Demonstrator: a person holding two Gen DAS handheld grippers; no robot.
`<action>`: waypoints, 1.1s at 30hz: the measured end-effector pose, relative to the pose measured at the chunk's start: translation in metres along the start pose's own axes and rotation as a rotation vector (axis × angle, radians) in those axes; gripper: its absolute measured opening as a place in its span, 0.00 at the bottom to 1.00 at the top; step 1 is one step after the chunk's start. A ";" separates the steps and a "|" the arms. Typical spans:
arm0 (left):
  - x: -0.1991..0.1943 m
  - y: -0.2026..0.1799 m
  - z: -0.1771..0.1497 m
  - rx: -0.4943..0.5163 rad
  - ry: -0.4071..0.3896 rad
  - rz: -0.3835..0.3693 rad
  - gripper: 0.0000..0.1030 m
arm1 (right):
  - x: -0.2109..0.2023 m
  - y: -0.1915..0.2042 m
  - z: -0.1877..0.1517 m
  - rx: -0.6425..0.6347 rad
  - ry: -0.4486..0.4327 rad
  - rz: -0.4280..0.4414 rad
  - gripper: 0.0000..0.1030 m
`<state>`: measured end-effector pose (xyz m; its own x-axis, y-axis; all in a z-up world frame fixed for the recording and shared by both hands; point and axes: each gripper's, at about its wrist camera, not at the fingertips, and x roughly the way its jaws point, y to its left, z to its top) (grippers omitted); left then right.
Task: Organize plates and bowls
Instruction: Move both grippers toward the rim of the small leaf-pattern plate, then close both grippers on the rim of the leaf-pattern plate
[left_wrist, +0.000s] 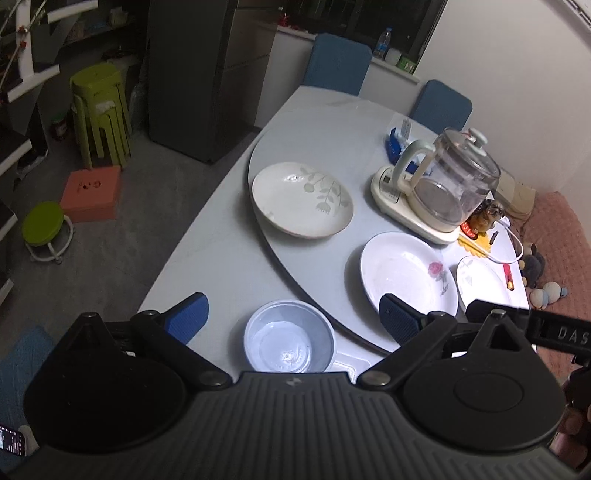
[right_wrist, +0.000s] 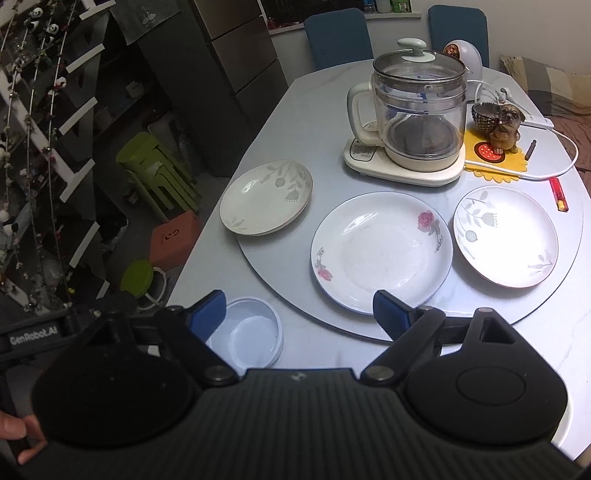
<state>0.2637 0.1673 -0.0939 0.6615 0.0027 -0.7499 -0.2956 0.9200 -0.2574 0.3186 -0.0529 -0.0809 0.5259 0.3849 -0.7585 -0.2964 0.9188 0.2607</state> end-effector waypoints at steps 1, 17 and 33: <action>0.006 0.004 0.003 -0.012 0.008 -0.013 0.97 | 0.005 0.002 0.003 0.000 -0.001 -0.003 0.85; 0.122 0.069 0.069 -0.083 0.055 -0.091 0.89 | 0.107 0.025 0.069 -0.016 0.005 -0.072 0.67; 0.232 0.099 0.085 -0.184 0.047 -0.102 0.67 | 0.214 -0.009 0.113 -0.002 0.015 -0.019 0.50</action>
<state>0.4460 0.2922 -0.2415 0.6628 -0.1094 -0.7408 -0.3522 0.8274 -0.4374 0.5242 0.0315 -0.1782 0.5193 0.3656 -0.7725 -0.2882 0.9258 0.2444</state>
